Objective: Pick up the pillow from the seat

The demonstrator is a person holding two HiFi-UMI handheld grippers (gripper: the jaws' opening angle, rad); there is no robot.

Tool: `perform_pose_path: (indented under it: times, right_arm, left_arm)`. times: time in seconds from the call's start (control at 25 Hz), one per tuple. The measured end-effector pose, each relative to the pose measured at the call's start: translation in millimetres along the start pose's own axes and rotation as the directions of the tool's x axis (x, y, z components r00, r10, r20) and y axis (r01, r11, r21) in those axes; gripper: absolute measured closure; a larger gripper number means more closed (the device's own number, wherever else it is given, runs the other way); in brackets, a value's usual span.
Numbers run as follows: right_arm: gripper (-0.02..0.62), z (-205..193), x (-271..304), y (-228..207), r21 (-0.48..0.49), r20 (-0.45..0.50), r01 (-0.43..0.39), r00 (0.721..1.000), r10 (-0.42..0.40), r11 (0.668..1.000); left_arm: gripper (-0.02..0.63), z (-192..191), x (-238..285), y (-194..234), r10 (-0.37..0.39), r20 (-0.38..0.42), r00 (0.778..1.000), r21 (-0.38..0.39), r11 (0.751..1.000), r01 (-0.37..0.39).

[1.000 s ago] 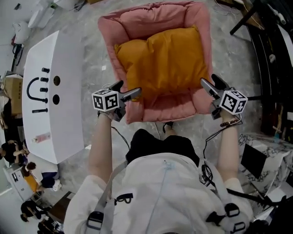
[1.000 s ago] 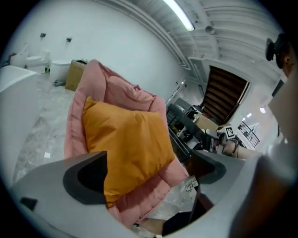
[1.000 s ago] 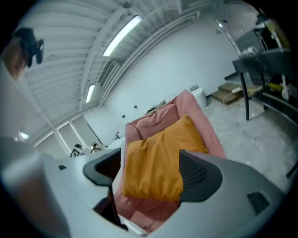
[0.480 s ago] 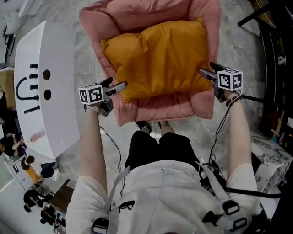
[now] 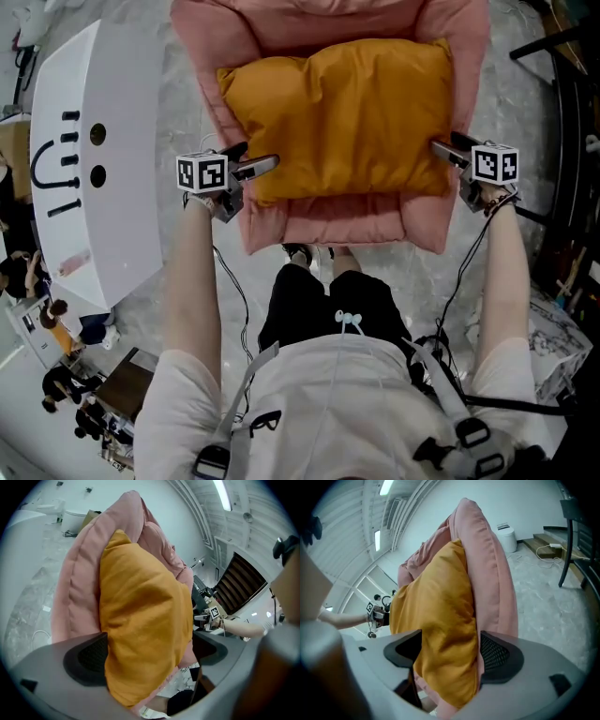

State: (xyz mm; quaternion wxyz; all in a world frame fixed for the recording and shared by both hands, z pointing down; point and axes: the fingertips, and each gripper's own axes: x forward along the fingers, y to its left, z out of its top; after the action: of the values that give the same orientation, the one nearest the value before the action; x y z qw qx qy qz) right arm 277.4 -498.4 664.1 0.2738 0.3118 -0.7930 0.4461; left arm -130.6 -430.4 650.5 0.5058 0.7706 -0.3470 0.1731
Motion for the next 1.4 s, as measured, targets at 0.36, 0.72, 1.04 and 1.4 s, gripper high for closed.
perform_pose_path:
  times: [0.36,0.72,1.04,1.4]
  right_arm:
    - [0.225,-5,24,7,-0.085,-0.086,-0.028,0.996,0.02,0.996]
    - [0.226,-4,31,40,-0.13,-0.17,-0.171,0.974,0.148,0.977]
    - [0.227,-10,16,48,-0.295,-0.276,0.001,0.957,-0.087,0.956]
    - [0.227,8,-1,75,-0.194,-0.053,0.059,0.996,-0.07,0.979]
  left_arm:
    - [0.063,-17,34,15,0.026,-0.057,0.998,-0.054,0.998,-0.03]
    - [0.064,-13,50,19,-0.029,0.004,1.0,-0.113,0.993,0.029]
    - [0.064,-14,44,-2,-0.075,0.0,0.997,-0.053,0.996,0.075]
    - [0.067,-12,26,-25,-0.187,0.078,0.979,-0.05,0.98,0.191]
